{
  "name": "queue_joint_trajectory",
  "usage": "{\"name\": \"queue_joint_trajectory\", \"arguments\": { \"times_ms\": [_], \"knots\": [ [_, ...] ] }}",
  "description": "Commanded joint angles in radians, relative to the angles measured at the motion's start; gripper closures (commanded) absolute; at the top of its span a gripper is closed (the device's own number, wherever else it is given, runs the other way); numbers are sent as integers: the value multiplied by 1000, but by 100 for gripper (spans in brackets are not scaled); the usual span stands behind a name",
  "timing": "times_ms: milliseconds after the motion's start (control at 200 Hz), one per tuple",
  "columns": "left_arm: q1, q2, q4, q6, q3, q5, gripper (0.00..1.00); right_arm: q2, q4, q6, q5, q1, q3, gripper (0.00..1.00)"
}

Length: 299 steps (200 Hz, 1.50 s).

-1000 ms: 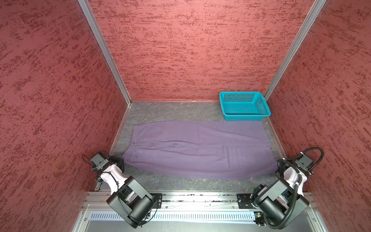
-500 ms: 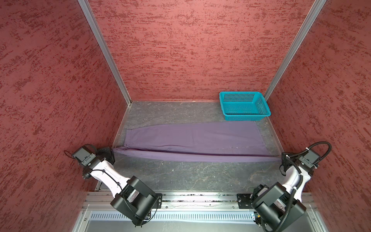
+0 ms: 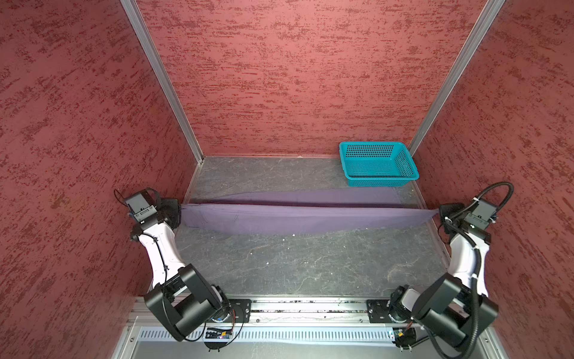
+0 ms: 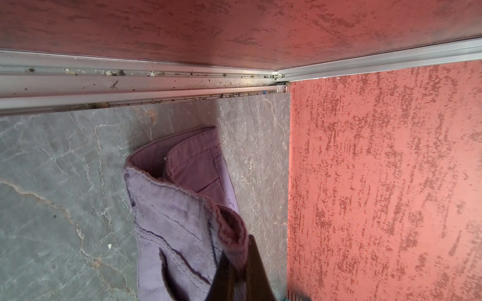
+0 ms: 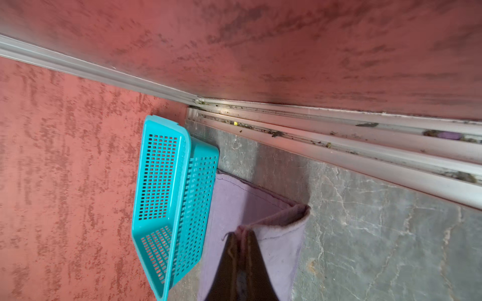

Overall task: Fold and stack the trousers
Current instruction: Fold the trousers at the center of the table.

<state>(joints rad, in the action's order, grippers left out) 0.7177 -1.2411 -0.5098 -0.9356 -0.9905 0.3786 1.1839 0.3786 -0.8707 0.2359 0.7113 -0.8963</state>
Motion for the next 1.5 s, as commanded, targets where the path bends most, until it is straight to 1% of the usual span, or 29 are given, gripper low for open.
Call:
{"name": "queue_joint_trajectory", "arguments": {
  "times_ms": [0, 230, 426, 686, 867, 1102, 1282, 1493],
  "knots": [
    [0, -14, 109, 5, -27, -96, 100, 46, -97, 6, -110, -8, -46, 100],
    [-42, -54, 114, 24, -54, -143, 100, 123, -122, 4, -125, -45, -82, 100],
    [-50, -94, 110, 41, -86, -148, 100, 153, -128, 3, -145, -65, -109, 100],
    [-52, -71, 97, 64, -105, -151, 100, 106, -102, 19, -178, -67, -134, 100],
    [-47, -38, 83, 79, -106, -151, 100, 36, -66, 36, -210, -67, -135, 100],
    [-9, 30, 53, 93, -93, -147, 100, -44, -11, 65, -270, -67, -150, 100],
    [27, 55, 34, 108, -95, -136, 100, -53, -7, 62, -271, -67, -148, 100],
    [37, 43, 37, 122, -99, -146, 100, -35, -16, 70, -282, -68, -152, 100]
  ]
}}
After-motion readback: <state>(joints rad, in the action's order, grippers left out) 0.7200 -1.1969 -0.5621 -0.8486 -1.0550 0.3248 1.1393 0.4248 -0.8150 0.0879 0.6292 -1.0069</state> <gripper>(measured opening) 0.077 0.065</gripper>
